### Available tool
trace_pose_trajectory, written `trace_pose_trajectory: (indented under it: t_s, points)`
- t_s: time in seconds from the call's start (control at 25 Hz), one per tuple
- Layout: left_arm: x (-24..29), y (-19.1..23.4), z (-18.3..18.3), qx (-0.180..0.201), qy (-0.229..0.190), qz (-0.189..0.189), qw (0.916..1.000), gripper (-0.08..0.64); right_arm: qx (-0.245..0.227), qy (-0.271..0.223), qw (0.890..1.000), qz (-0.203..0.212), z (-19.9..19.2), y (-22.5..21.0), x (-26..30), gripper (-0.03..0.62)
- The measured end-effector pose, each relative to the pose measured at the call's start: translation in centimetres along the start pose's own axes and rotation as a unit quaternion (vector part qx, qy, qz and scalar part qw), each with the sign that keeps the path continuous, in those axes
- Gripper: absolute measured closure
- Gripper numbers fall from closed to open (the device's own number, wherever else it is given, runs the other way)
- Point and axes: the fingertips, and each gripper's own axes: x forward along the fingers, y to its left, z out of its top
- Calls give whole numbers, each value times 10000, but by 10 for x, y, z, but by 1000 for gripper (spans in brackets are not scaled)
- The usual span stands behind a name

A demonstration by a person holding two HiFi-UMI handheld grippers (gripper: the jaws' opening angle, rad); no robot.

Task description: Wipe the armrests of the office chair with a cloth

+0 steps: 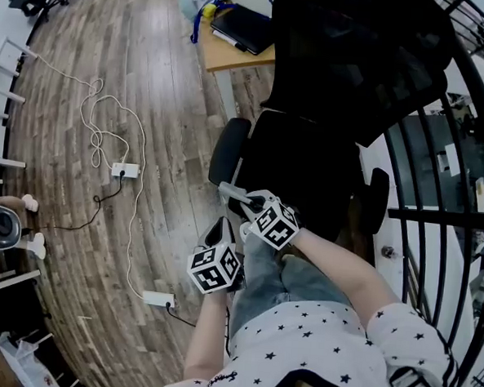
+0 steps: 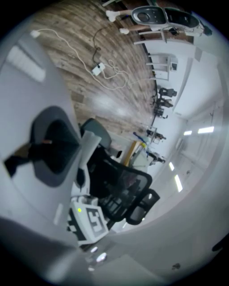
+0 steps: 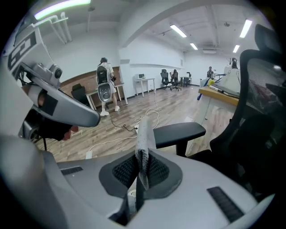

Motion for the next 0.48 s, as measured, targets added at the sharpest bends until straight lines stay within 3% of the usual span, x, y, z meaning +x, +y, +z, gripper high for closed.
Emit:
trace_pose_trajectory:
  t_s: [0.48]
  points:
    - [-41, -75, -54, 61, -239, -69, 9997, 552, 196, -609, 9978, -175, -45, 24, -111, 566]
